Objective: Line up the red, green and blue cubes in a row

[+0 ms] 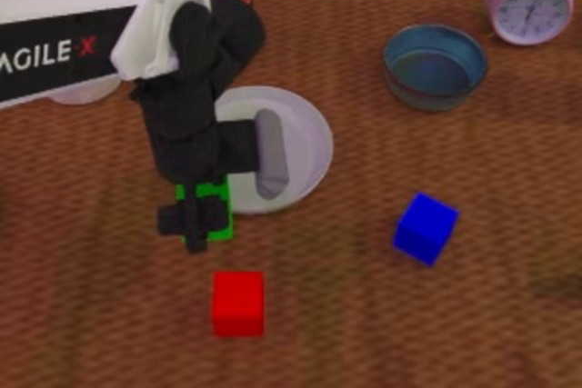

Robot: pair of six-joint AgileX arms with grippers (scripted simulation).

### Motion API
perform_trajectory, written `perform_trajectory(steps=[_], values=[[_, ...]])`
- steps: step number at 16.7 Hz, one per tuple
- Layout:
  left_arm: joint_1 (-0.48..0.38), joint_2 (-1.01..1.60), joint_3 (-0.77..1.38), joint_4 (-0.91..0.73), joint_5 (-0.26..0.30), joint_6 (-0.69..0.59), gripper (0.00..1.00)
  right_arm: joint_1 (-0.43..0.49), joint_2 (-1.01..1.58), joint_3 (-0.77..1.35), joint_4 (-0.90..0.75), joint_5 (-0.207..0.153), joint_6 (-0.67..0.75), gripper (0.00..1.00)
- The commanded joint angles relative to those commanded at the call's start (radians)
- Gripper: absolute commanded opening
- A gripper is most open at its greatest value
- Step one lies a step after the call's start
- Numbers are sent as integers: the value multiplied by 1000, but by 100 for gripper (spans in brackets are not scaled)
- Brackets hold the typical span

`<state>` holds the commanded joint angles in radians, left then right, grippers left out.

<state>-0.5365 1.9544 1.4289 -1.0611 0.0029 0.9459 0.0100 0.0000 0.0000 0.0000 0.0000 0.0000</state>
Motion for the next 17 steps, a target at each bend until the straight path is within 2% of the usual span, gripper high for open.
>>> perform_trajectory(steps=[3, 6, 12, 17], values=[[-185, 16, 47, -27, 1, -121, 0, 0, 0, 0, 0, 0, 0, 100], [-284, 22, 76, -41, 0, -202, 0, 0, 0, 0, 0, 0, 0, 100], [-294, 20, 75, -38, 1, -212, 0, 0, 0, 0, 0, 0, 0, 100], [-298, 76, -3, 98, 1, -216, 0, 0, 0, 0, 0, 0, 0, 100]])
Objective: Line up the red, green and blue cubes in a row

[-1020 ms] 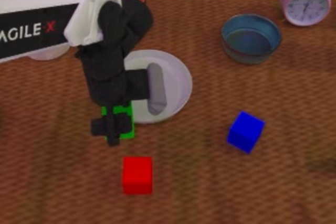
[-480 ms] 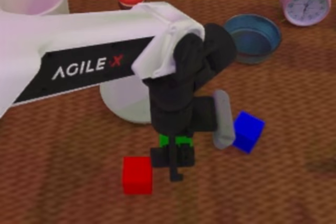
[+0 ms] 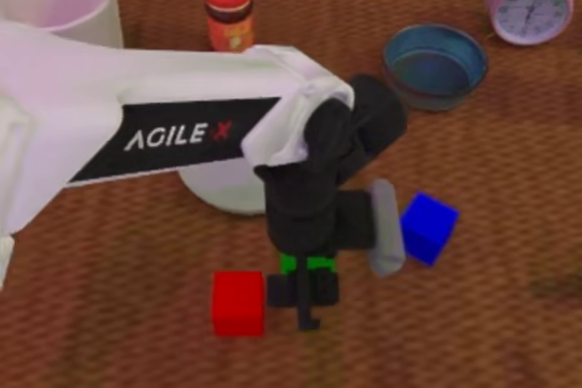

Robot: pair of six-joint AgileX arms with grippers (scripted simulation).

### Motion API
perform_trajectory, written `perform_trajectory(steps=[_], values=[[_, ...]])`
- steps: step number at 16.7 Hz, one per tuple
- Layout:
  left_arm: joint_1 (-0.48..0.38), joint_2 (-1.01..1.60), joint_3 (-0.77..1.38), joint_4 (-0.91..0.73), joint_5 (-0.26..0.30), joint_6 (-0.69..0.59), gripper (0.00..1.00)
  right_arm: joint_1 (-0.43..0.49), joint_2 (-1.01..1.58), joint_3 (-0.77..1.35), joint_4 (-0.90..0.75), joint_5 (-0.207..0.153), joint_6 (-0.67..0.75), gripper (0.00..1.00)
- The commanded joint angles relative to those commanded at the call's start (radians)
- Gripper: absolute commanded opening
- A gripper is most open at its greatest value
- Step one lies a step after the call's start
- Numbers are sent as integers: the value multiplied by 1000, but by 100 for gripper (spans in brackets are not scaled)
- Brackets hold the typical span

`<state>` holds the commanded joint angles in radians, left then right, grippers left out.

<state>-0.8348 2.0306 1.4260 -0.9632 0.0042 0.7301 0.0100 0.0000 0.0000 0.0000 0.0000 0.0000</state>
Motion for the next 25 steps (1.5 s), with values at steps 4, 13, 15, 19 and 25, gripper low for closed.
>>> perform_trajectory(steps=[4, 13, 15, 19, 25], values=[[-4, 46, -59, 102, 0, -2, 0, 0, 0, 0, 0, 0, 0, 100], [-4, 48, -60, 104, 0, -2, 38, 0, 0, 0, 0, 0, 0, 100], [-4, 48, -60, 104, 0, -2, 53, 0, 0, 0, 0, 0, 0, 100], [-4, 48, -60, 104, 0, -2, 83, 0, 0, 0, 0, 0, 0, 100], [-4, 48, -60, 104, 0, -2, 100, 0, 0, 0, 0, 0, 0, 100]])
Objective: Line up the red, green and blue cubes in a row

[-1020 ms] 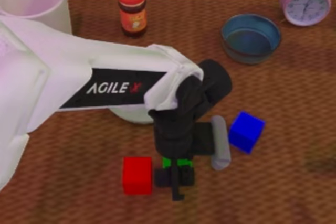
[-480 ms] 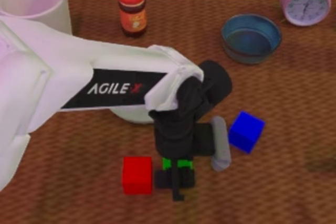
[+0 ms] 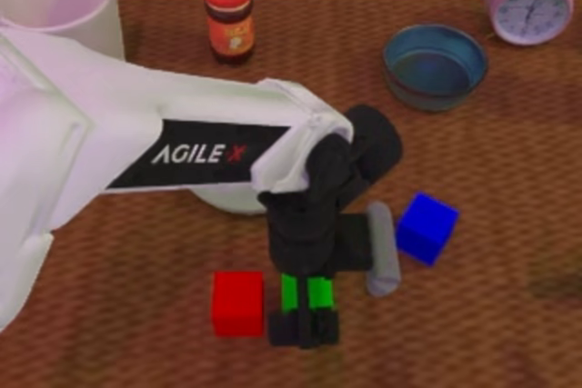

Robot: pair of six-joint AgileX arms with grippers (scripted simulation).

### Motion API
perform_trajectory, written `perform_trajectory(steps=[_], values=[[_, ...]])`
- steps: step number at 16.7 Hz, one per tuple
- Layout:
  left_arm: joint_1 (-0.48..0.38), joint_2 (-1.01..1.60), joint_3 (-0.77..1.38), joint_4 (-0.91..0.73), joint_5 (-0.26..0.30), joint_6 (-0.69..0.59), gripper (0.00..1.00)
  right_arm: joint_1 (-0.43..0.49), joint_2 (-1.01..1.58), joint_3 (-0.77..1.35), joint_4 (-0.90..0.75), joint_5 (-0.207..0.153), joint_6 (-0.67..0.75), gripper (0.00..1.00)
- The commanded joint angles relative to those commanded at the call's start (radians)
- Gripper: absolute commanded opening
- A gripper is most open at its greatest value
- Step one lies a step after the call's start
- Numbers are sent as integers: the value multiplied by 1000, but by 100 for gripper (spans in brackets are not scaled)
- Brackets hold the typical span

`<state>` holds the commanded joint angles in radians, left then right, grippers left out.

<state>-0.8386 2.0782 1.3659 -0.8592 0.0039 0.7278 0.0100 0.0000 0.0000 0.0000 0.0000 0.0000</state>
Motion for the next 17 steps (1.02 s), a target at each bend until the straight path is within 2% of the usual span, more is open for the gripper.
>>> perform_trajectory(steps=[7, 13, 17], values=[[2, -6, 15, -17, 0, 1, 100, 0, 0, 0, 0, 0, 0, 100], [18, -78, 143, -227, 0, -1, 100, 0, 0, 0, 0, 0, 0, 100], [21, -92, 159, -250, -1, -2, 100, 0, 0, 0, 0, 0, 0, 100]])
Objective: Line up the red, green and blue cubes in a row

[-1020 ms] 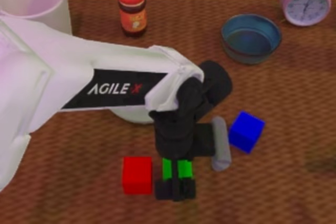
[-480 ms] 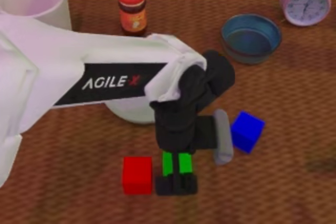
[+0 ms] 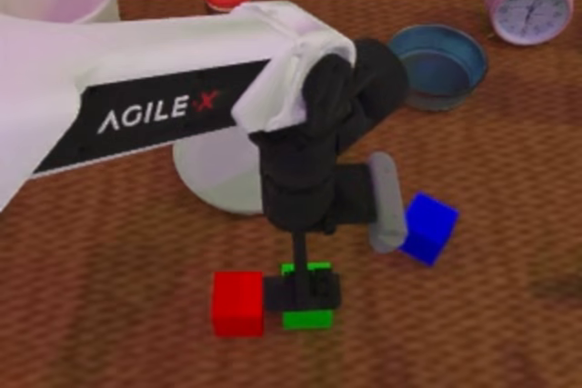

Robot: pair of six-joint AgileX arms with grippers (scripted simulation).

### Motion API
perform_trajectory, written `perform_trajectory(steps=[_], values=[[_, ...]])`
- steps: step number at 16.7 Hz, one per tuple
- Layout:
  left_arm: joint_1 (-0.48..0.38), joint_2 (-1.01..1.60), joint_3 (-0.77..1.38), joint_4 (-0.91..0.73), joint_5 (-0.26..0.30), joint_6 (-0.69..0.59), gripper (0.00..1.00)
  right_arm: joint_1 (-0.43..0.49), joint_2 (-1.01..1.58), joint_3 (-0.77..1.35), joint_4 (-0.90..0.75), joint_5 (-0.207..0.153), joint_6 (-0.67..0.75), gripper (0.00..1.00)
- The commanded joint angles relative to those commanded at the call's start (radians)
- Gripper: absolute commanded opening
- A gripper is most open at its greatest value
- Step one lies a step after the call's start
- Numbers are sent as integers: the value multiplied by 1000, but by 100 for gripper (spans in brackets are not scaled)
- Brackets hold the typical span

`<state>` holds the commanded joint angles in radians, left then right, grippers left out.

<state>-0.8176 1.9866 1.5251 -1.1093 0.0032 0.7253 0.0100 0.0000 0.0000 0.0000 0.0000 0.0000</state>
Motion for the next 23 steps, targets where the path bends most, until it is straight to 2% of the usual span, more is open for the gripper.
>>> perform_trajectory(steps=[3, 7, 12, 19, 23], values=[[0, -6, -11, 10, -1, -4, 100, 4, 10, 10, -7, -1, -3, 100], [78, -152, -137, 105, -12, -59, 100, 53, 157, 153, -103, -4, -46, 100], [258, -532, -454, 311, -22, -197, 100, 155, 572, 483, -329, -1, -144, 100], [554, -1231, -1004, 669, -17, -450, 100, 326, 1358, 1013, -726, -2, -308, 100], [697, -1607, -1271, 868, -10, -583, 100, 410, 1700, 1274, -913, -3, -387, 100]])
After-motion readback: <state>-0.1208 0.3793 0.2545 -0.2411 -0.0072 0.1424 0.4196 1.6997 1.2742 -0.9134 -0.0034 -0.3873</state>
